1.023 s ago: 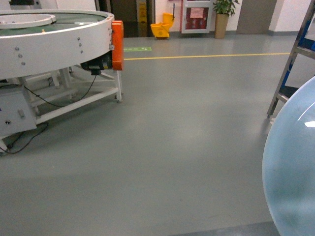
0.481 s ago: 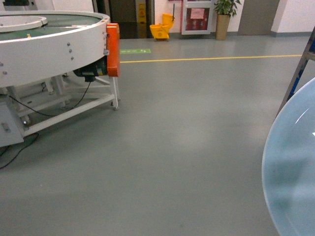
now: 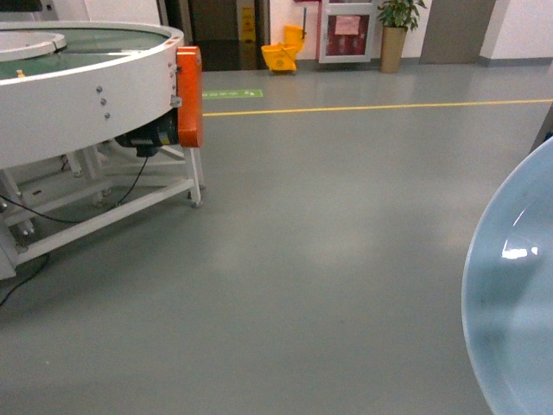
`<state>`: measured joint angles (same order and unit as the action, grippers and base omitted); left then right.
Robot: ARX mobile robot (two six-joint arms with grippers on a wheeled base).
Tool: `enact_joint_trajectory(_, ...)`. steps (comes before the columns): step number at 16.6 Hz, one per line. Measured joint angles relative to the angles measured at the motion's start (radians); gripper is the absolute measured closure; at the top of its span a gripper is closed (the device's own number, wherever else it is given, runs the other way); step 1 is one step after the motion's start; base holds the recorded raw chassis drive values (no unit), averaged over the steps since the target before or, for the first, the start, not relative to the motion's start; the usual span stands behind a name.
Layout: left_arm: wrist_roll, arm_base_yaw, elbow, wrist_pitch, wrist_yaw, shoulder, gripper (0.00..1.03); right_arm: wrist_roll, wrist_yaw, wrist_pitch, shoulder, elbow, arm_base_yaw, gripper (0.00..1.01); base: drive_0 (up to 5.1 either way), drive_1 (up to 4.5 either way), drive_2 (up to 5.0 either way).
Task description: Place blue tray on left shelf second layer neatly
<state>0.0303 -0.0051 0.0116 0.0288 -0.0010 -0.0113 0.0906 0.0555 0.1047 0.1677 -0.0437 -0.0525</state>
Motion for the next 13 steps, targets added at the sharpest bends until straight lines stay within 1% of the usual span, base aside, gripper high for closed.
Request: enact_joint_trajectory(13, 0.000, 0.000, 0.000, -0.004, -0.001, 0.000, 0.05, 0.000, 0.000, 0.002, 0.000, 0.000, 0.000, 0.99, 0.1, 4.35, -4.2)
